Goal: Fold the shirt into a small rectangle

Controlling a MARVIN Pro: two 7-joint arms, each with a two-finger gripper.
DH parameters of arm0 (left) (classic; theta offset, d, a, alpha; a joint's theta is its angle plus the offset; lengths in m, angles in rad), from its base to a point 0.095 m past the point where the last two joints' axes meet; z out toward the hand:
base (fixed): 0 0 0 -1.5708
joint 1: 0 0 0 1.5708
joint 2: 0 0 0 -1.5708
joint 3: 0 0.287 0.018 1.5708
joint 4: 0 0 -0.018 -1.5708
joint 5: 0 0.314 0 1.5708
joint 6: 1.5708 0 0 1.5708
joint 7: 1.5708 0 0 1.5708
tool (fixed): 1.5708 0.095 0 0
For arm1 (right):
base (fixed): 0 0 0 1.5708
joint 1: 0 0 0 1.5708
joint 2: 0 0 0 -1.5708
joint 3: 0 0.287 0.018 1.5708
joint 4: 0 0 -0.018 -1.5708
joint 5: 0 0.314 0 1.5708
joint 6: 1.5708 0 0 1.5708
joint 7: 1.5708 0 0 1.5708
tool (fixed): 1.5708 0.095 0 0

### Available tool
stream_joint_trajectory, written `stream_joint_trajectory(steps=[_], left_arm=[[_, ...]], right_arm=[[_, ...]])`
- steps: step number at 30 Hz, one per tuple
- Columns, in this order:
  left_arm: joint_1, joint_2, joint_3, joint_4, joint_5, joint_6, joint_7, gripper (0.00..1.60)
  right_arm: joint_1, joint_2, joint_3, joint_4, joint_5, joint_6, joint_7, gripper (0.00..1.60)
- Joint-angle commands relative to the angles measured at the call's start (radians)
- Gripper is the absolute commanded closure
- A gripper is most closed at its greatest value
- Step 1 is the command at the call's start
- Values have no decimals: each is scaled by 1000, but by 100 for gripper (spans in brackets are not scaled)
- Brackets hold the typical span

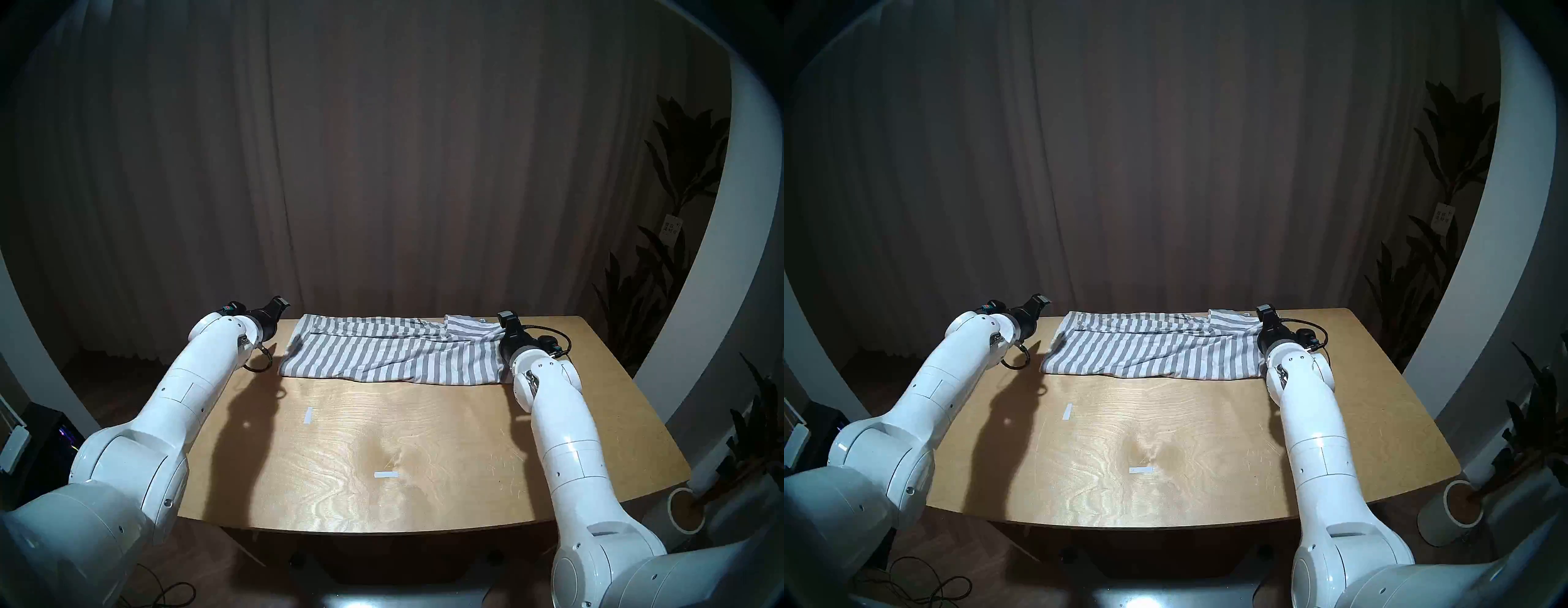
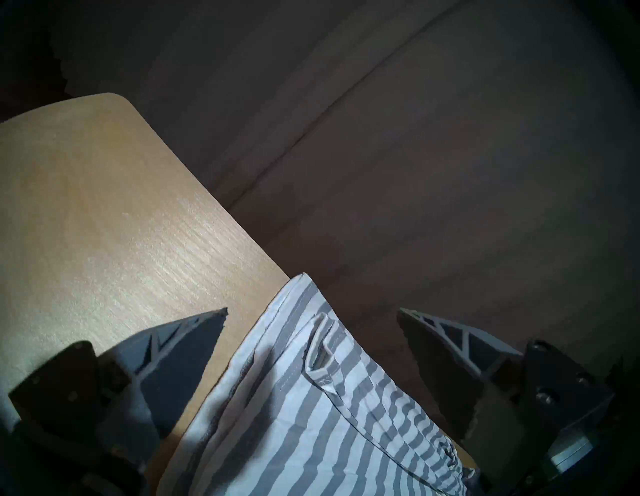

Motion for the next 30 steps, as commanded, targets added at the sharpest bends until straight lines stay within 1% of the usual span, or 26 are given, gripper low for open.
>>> stream_joint_trajectory(steps=[1, 9, 15, 19, 20, 22, 25, 26, 30], left_arm=[[5, 2, -5, -58, -10, 3, -39, 0], [41, 1, -8, -96, -32, 3, -67, 0], [78, 1, -9, -130, -48, 3, -89, 0], [101, 9, -14, -152, -58, 1, -102, 0], [112, 13, -15, -164, -61, 0, -108, 0], [116, 15, -16, -167, -63, -1, -110, 0], [134, 21, -20, -187, -69, -2, -121, 0], [149, 26, -24, -205, -76, -3, -131, 0], [167, 33, -30, -230, -83, -3, -143, 0]], right_arm=[[-62, 2, 24, -92, 27, 11, 31, 0], [-139, 3, 58, -173, 57, 33, 56, 0], [-216, -3, 82, -230, 79, 52, 69, 0], [-265, -9, 93, -264, 92, 67, 76, 0], [-288, -10, 97, -281, 98, 74, 81, 0], [-296, -11, 98, -284, 99, 77, 81, 0], [-329, -17, 105, -312, 110, 88, 88, 0], [-356, -21, 110, -341, 119, 98, 95, 0], [-382, -24, 115, -369, 131, 112, 106, 0]])
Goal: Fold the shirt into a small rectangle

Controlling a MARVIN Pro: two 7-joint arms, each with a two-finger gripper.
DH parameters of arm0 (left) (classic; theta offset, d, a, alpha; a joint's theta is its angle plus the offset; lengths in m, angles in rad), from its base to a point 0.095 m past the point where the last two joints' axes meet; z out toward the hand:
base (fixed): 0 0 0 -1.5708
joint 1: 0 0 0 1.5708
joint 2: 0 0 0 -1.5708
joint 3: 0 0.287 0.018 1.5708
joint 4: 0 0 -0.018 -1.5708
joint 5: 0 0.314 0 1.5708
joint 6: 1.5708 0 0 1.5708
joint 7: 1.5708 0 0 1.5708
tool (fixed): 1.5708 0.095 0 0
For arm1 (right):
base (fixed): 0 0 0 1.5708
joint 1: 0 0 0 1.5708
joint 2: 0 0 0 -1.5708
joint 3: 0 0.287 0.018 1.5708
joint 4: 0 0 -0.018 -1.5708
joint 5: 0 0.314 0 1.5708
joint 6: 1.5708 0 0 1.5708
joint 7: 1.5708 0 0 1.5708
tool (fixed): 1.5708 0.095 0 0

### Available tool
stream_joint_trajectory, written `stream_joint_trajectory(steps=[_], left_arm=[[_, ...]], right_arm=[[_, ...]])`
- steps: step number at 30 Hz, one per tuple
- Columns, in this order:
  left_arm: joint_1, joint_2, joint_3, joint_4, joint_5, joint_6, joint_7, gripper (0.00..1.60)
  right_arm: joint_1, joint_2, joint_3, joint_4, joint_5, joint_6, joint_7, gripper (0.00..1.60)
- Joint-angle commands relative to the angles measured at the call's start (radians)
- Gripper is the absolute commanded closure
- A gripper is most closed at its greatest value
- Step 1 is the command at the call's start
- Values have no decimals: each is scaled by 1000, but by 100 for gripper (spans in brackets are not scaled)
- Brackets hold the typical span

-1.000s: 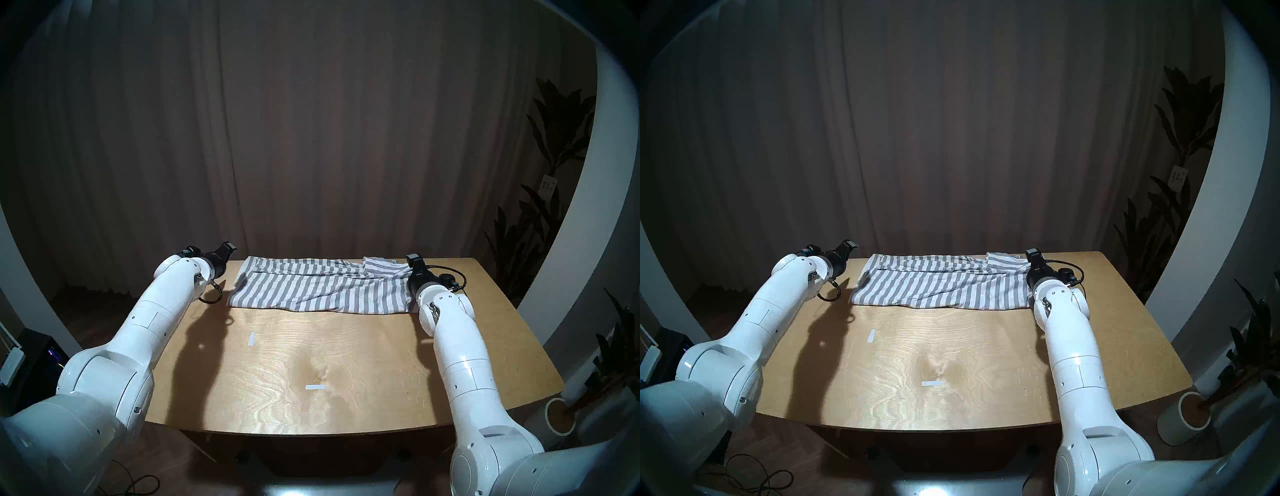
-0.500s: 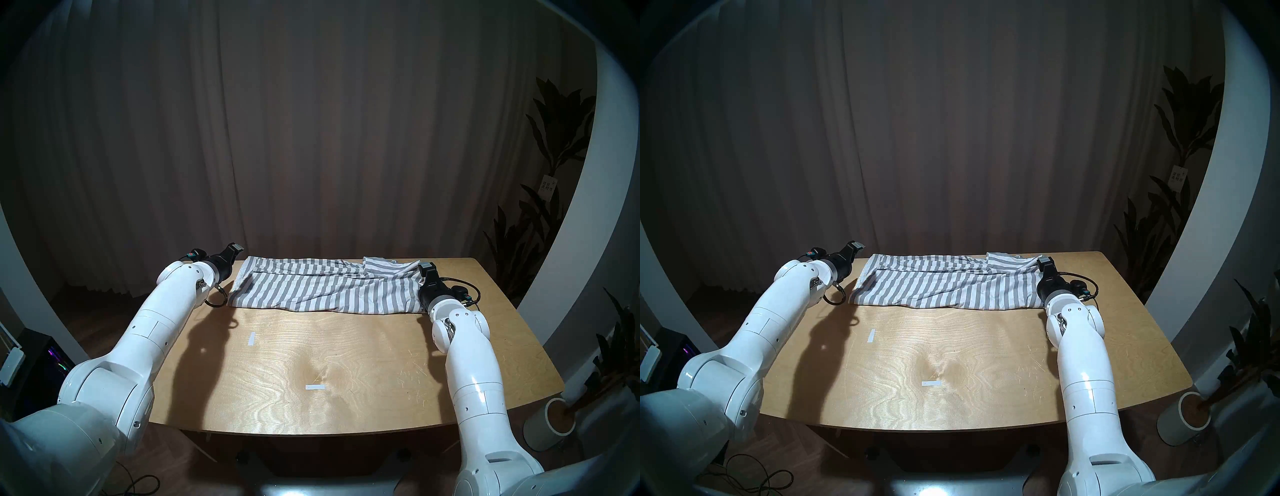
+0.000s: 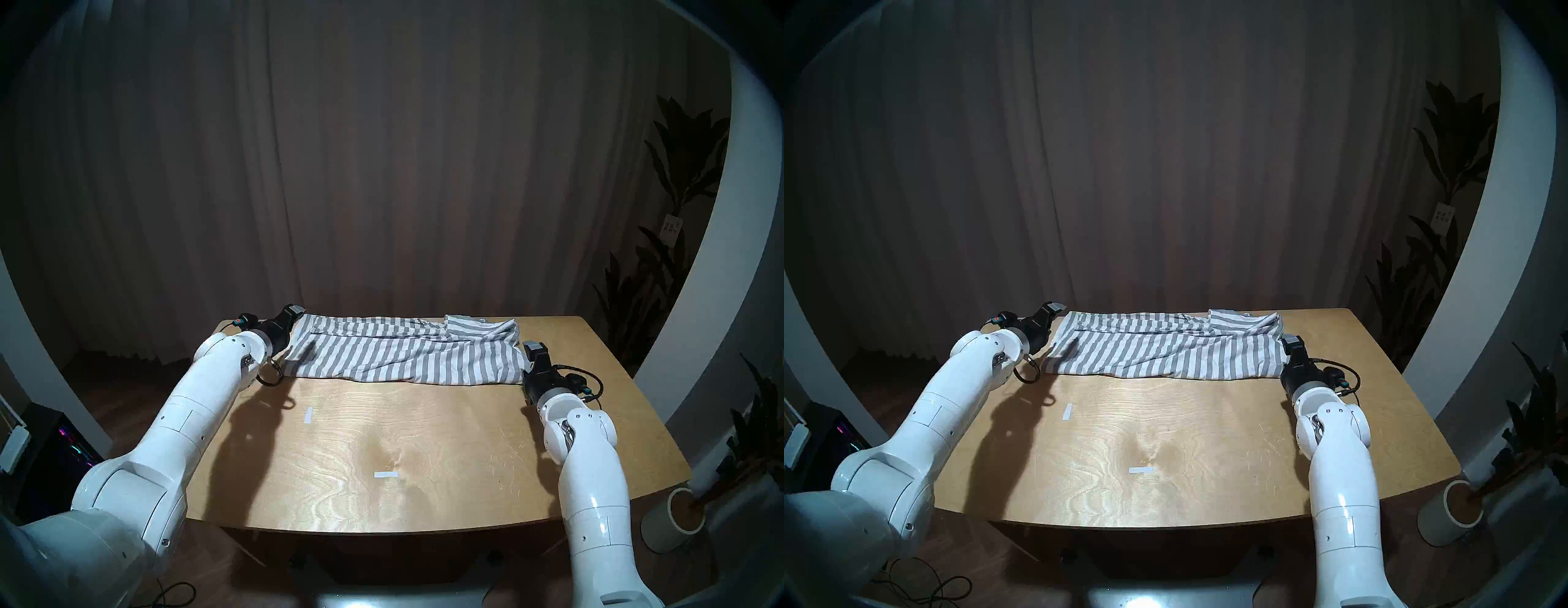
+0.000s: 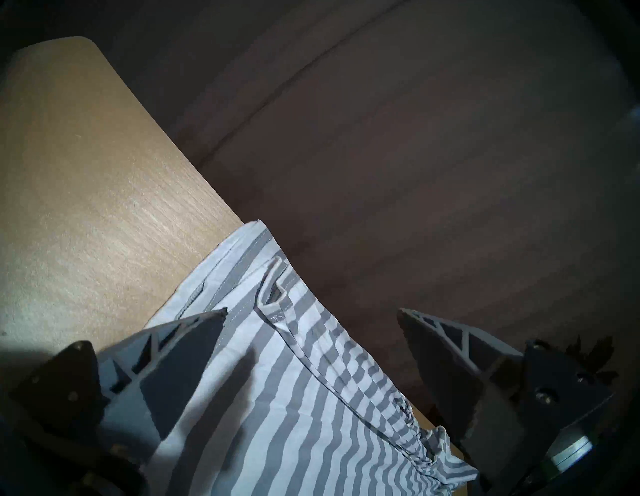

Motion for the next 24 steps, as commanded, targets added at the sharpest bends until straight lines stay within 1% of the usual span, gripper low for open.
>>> stream_joint_trajectory(steps=[1, 8, 9, 11, 12, 13, 16, 18, 21, 22, 23, 24], left_arm=[[28, 23, -18, -80, -13, -3, -44, 0], [94, 45, -35, -159, -35, -4, -78, 0], [94, 45, -35, -159, -35, -4, -78, 0], [124, 58, -47, -200, -45, -7, -94, 0], [124, 58, -47, -200, -45, -7, -94, 0], [149, 69, -57, -237, -52, -10, -107, 0], [170, 77, -67, -255, -60, -14, -120, 0], [211, 90, -85, -304, -73, -18, -134, 0], [234, 96, -94, -325, -79, -21, -144, 0], [251, 102, -98, -348, -82, -23, -145, 0], [272, 105, -108, -367, -89, -27, -152, 0], [286, 109, -114, -383, -93, -30, -155, 0]], right_arm=[[-93, -12, 10, -119, 30, 31, 37, 0], [-188, -21, 35, -211, 59, 63, 53, 0], [-188, -21, 35, -211, 59, 63, 53, 0], [-215, -26, 44, -236, 70, 73, 59, 0], [-215, -26, 44, -236, 70, 73, 59, 0], [-229, -34, 48, -276, 75, 74, 57, 0], [-227, -37, 48, -291, 76, 74, 55, 0], [-230, -47, 47, -334, 76, 70, 36, 0], [-223, -48, 41, -351, 66, 67, 22, 0], [-224, -56, 36, -372, 67, 66, 0, 0], [-214, -60, 23, -387, 51, 59, -34, 0], [-206, -61, 15, -388, 40, 53, -54, 0]])
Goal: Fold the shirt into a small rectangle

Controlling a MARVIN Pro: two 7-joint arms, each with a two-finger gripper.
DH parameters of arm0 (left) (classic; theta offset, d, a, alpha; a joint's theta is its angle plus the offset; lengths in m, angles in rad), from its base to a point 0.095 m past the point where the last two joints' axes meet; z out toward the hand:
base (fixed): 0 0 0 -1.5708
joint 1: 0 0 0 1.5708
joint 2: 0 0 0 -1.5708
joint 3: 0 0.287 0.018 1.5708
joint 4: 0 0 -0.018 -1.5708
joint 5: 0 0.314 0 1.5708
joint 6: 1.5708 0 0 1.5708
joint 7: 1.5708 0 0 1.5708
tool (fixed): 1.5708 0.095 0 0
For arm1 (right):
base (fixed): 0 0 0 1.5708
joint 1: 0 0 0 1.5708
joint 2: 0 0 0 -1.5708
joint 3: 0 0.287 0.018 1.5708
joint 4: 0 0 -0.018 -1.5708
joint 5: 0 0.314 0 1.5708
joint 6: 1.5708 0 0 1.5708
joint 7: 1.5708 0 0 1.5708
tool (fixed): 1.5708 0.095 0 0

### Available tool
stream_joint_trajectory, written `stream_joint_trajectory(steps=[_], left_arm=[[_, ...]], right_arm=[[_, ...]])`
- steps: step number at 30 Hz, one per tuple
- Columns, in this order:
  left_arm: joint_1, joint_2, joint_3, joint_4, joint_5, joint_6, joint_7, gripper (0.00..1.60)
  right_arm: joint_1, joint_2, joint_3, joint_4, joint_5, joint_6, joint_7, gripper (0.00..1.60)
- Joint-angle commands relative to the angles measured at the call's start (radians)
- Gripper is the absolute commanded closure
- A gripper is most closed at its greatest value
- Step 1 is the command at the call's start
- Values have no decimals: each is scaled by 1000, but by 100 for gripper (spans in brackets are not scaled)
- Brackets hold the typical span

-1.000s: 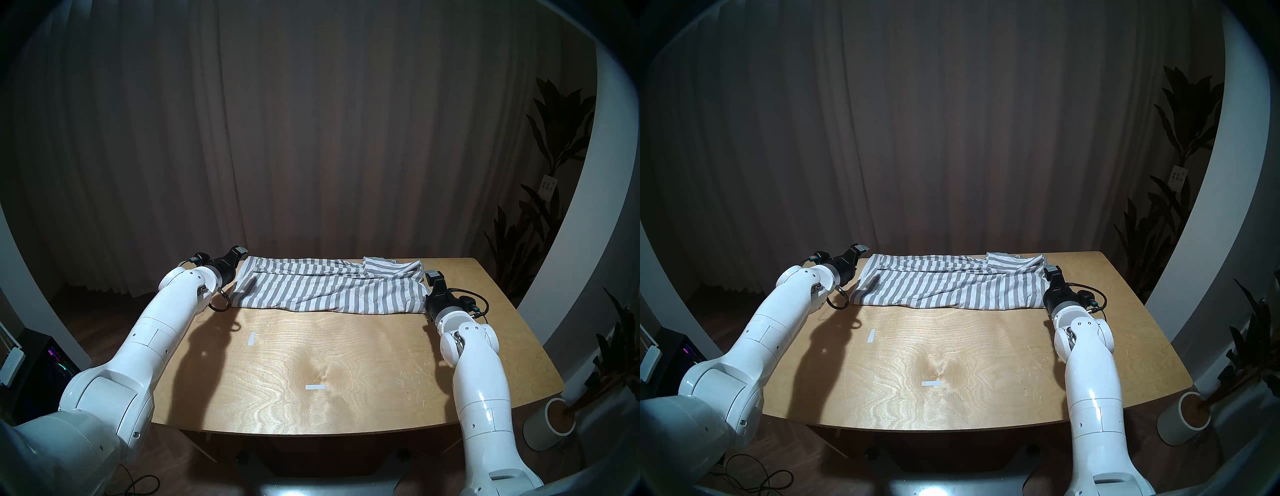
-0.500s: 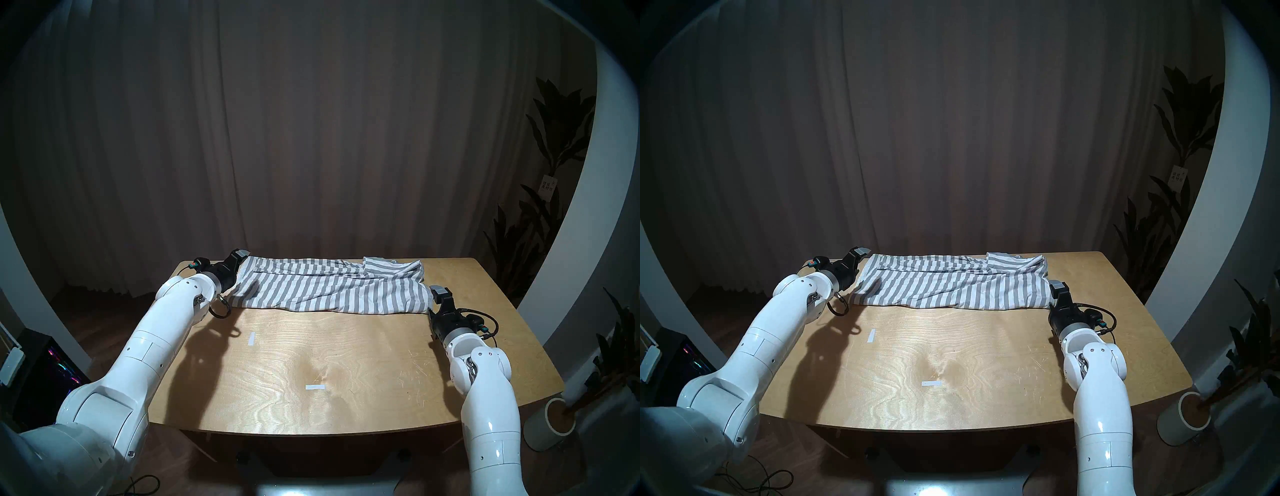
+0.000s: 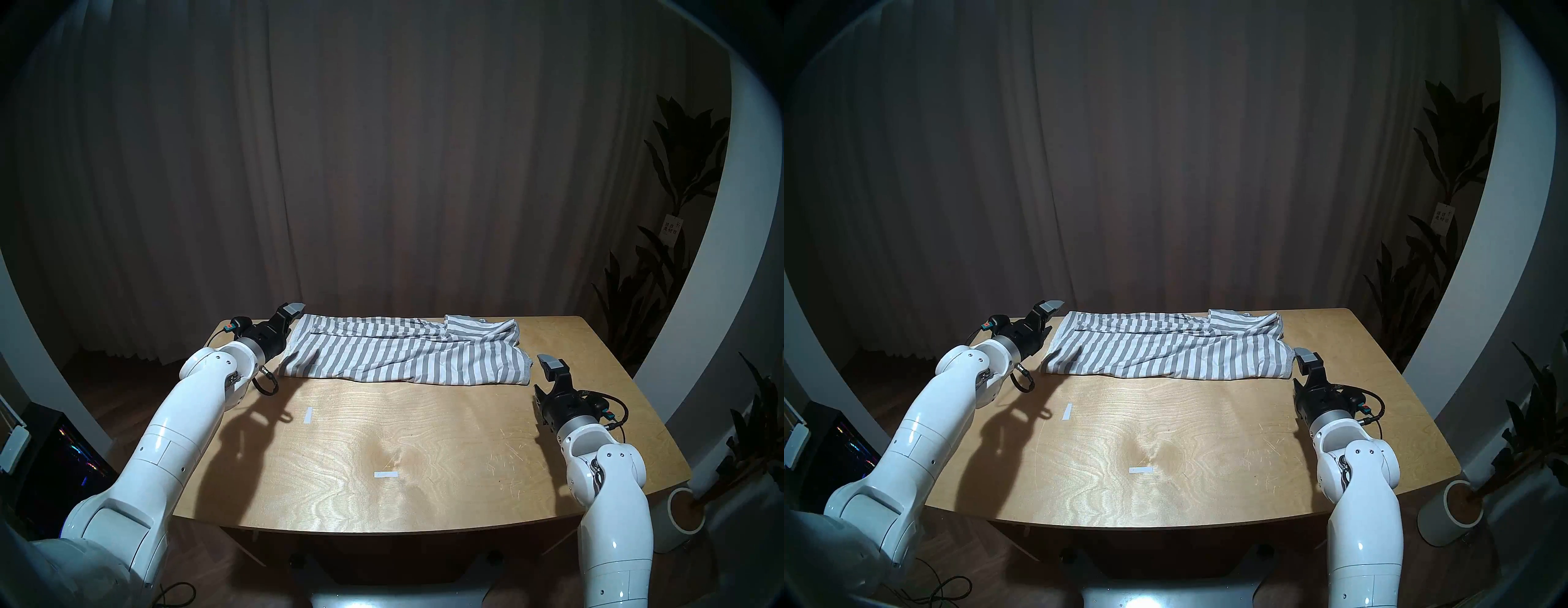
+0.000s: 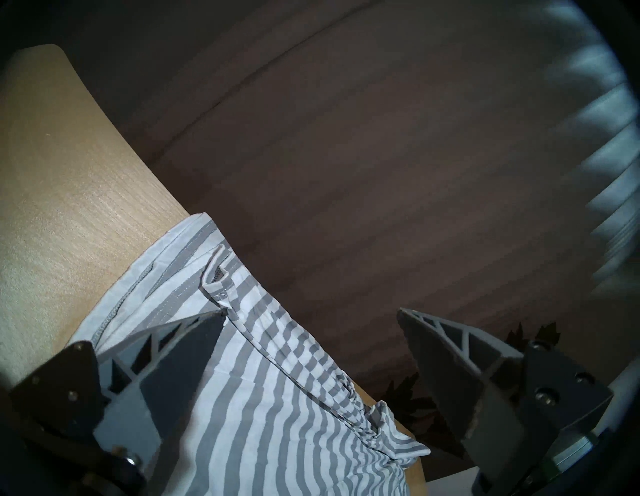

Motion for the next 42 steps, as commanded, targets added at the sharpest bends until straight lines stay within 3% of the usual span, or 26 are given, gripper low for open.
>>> stream_joint_trajectory(steps=[1, 5, 7, 11, 17, 24, 30, 42], left_arm=[[78, 36, -40, -107, -20, -16, -41, 0], [128, 46, -66, -171, -45, -17, -24, 0], [137, 45, -74, -182, -57, -12, -12, 0], [172, 21, -126, -199, -142, -8, 35, 0], [199, 6, -168, -237, -214, -13, 85, 0], [272, -20, -208, -340, -314, -22, 232, 0], [306, -27, -225, -417, -350, -54, 366, 0], [348, -36, -244, -525, -358, -120, 553, 0]], right_arm=[[21, -21, -33, -93, -30, -20, -77, 0], [87, -25, -70, -57, -88, -68, -188, 0], [101, -24, -76, -48, -95, -76, -206, 0], [160, -25, -103, -14, -134, -121, -310, 0], [210, -25, -116, 11, -174, -164, -393, 0], [294, -32, -143, 106, -250, -235, -538, 0], [344, -42, -163, 196, -279, -291, -567, 0], [434, -44, -193, 310, -336, -339, -633, 0]])
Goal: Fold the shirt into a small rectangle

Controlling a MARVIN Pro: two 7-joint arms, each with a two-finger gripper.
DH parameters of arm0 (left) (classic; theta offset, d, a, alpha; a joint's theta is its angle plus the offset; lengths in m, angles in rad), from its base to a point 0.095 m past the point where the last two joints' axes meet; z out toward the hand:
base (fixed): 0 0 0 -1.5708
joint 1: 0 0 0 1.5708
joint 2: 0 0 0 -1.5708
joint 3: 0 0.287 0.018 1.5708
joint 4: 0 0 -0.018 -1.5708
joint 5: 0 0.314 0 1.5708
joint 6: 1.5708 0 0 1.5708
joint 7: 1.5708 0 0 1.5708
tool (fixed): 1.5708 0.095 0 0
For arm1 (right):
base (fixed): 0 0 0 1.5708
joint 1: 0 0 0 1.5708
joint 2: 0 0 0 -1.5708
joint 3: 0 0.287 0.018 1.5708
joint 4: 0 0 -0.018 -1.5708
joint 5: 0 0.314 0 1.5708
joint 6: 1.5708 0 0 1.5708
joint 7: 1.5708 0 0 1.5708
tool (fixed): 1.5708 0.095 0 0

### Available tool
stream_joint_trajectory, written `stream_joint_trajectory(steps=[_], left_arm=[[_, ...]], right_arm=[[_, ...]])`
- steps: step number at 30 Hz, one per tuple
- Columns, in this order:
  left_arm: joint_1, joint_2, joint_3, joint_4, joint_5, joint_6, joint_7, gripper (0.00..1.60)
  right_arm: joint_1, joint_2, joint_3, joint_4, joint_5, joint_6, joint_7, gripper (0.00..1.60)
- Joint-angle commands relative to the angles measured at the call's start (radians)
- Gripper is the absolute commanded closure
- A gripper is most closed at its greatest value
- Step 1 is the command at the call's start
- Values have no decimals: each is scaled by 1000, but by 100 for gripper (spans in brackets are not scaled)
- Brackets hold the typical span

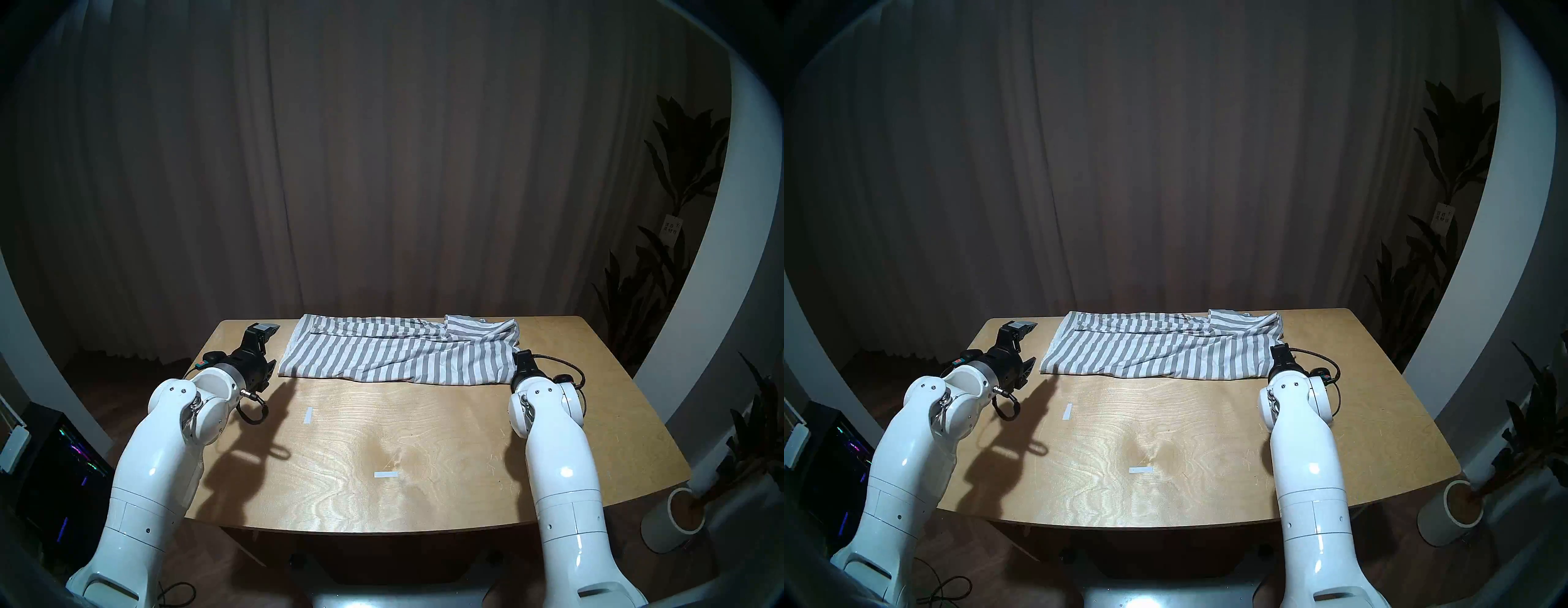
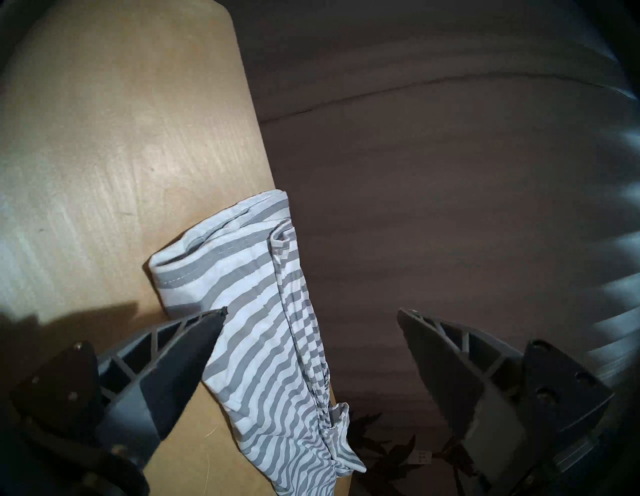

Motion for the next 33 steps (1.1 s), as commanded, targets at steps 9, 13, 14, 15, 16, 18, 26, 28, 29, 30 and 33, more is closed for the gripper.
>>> stream_joint_trajectory(steps=[9, 13, 14, 15, 16, 18, 26, 28, 29, 30, 33], left_arm=[[29, -3, -21, -121, 15, -74, 132, 0], [34, -6, -21, -136, 27, -87, 152, 0], [35, -5, -19, -139, 33, -90, 156, 0], [35, -6, -19, -142, 34, -92, 160, 0], [36, -6, -17, -145, 40, -97, 164, 0], [36, -7, -16, -150, 46, -102, 170, 0], [39, -11, -9, -171, 76, -125, 195, 0], [38, -13, -6, -175, 80, -131, 206, 0], [38, -14, -5, -177, 82, -132, 209, 0], [37, -15, -4, -179, 85, -134, 211, 0], [36, -16, 0, -182, 91, -139, 217, 0]], right_arm=[[127, 0, -6, 138, -27, -66, 14, 0], [169, 3, -6, 211, -23, -79, 46, 0], [178, 4, -6, 229, -24, -83, 54, 0], [185, 4, -5, 243, -22, -85, 60, 0], [193, 7, -7, 262, -22, -85, 71, 0], [204, 6, -5, 291, -17, -91, 87, 0], [245, 8, -1, 408, 7, -104, 165, 0], [256, 8, -2, 436, 7, -108, 176, 0], [260, 8, -2, 449, 8, -111, 184, 0], [265, 10, -6, 462, 4, -110, 186, 0], [284, 12, -8, 508, 4, -116, 204, 0]])
